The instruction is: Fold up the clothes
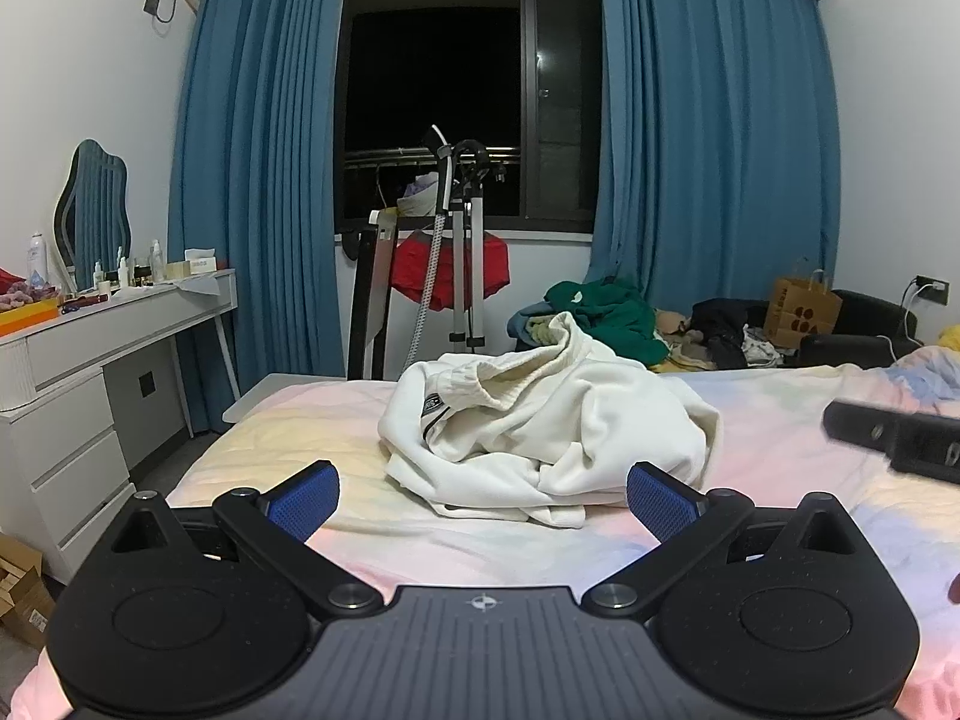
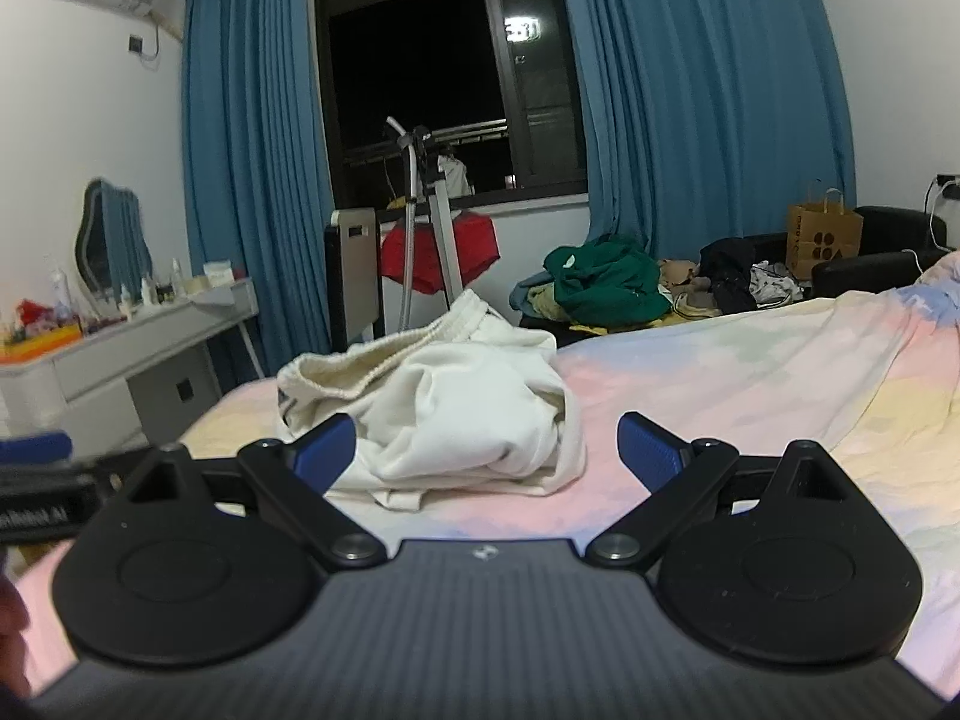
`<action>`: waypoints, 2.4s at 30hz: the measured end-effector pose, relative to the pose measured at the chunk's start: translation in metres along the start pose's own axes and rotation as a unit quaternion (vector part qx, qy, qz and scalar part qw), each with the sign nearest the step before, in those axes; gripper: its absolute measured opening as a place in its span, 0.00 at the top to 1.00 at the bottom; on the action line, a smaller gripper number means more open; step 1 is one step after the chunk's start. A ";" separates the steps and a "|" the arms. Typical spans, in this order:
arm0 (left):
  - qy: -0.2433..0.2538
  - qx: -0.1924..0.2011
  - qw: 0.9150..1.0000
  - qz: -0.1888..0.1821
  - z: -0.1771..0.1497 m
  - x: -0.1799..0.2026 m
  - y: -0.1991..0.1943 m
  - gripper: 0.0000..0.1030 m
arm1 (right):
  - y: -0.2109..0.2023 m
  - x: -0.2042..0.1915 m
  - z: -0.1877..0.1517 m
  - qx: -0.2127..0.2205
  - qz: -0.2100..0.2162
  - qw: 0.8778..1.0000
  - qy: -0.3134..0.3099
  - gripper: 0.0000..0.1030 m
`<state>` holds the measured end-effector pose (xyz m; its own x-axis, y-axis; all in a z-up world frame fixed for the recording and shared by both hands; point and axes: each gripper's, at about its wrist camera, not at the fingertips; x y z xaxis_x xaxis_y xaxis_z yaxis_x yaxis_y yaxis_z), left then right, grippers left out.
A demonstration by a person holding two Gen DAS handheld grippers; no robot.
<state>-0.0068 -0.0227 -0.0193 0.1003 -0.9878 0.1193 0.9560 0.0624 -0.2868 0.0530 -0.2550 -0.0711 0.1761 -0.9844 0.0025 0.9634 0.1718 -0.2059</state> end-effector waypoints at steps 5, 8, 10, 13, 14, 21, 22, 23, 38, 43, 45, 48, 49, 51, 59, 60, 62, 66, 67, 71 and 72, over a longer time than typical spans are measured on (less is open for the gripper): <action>-0.007 -0.003 1.000 0.003 0.000 -0.007 0.005 0.00 | -0.002 0.000 -0.004 0.022 -0.016 1.000 -0.001 0.00; -0.006 -0.004 1.000 0.006 0.000 -0.007 0.006 0.00 | -0.003 0.001 -0.006 0.032 -0.013 0.999 0.006 0.00; -0.007 -0.005 1.000 0.007 0.002 -0.011 0.010 0.00 | -0.003 0.001 -0.004 0.032 -0.011 0.999 0.006 0.00; -0.007 -0.007 1.000 0.007 0.003 -0.014 0.012 0.00 | -0.002 0.000 -0.004 0.028 -0.008 1.000 -0.002 0.00; -0.007 -0.008 1.000 0.008 0.004 -0.014 0.012 0.00 | -0.002 -0.001 -0.004 0.025 -0.007 1.000 -0.007 0.00; -0.010 -0.019 1.000 0.009 0.007 -0.023 0.026 0.00 | -0.003 0.002 -0.001 0.015 -0.008 1.000 -0.008 0.00; -0.015 -0.023 1.000 0.010 0.008 -0.025 0.030 0.00 | -0.004 0.003 -0.001 0.015 -0.008 1.000 -0.006 0.00; -0.019 -0.031 0.999 0.008 0.010 -0.024 0.037 0.00 | -0.004 0.004 0.000 0.015 -0.008 1.000 -0.005 0.00; -0.100 -0.067 0.993 0.021 0.070 -0.027 0.231 0.08 | 0.018 0.034 -0.018 -0.003 -0.038 0.998 0.058 0.00; -0.077 -0.080 0.993 0.043 0.067 -0.023 0.289 0.16 | 0.042 0.046 -0.030 -0.019 -0.033 0.995 0.092 0.00; -0.060 -0.076 0.994 0.044 0.063 -0.018 0.301 0.16 | 0.050 0.046 -0.033 -0.023 -0.028 0.995 0.092 0.00; -0.033 -0.069 0.996 0.041 0.057 -0.006 0.311 0.20 | 0.060 0.046 -0.036 -0.030 -0.022 0.995 0.093 0.00; -0.026 -0.068 0.997 0.038 0.055 -0.002 0.314 0.22 | 0.062 0.046 -0.037 -0.032 -0.021 0.995 0.094 0.00; -0.019 -0.063 0.997 0.027 0.053 0.005 0.311 0.22 | 0.065 0.047 -0.039 -0.037 -0.018 0.994 0.096 0.00; 0.011 -0.053 0.997 0.062 0.053 0.011 0.337 0.29 | 0.067 0.045 -0.041 -0.046 -0.018 0.994 0.099 0.00; 0.001 -0.051 0.997 0.065 0.058 0.008 0.343 0.32 | 0.067 0.045 -0.041 -0.046 -0.018 0.994 0.099 0.00; -0.002 -0.050 0.996 0.068 0.067 0.008 0.351 0.58 | 0.066 0.045 -0.041 -0.045 -0.019 0.994 0.099 0.00; -0.005 -0.042 0.997 0.058 0.086 0.009 0.343 0.80 | 0.067 0.045 -0.043 -0.046 -0.018 0.994 0.100 0.00; -0.002 -0.035 0.998 0.051 0.089 0.009 0.334 0.82 | 0.068 0.045 -0.044 -0.046 -0.017 0.994 0.100 0.00; 0.018 -0.003 1.000 0.018 0.097 0.010 0.278 0.83 | 0.067 0.044 -0.042 -0.040 -0.017 0.995 0.094 0.00; 0.018 0.004 1.000 0.009 0.099 0.009 0.262 0.83 | 0.066 0.043 -0.041 -0.037 -0.018 0.995 0.092 0.00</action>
<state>0.2716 -0.0007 0.0006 0.1071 -0.9911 0.0792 0.9562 0.0809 -0.2812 0.1157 -0.2879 -0.1250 0.0944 -0.9814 -0.1670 0.9497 0.1391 -0.2807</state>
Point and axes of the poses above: each gripper's, at about its wrist camera, not at the fingertips, and y roughly the way its jaws point, x to its right, z to its top, and after that the axes turned 10 degrees about -y, right-handed
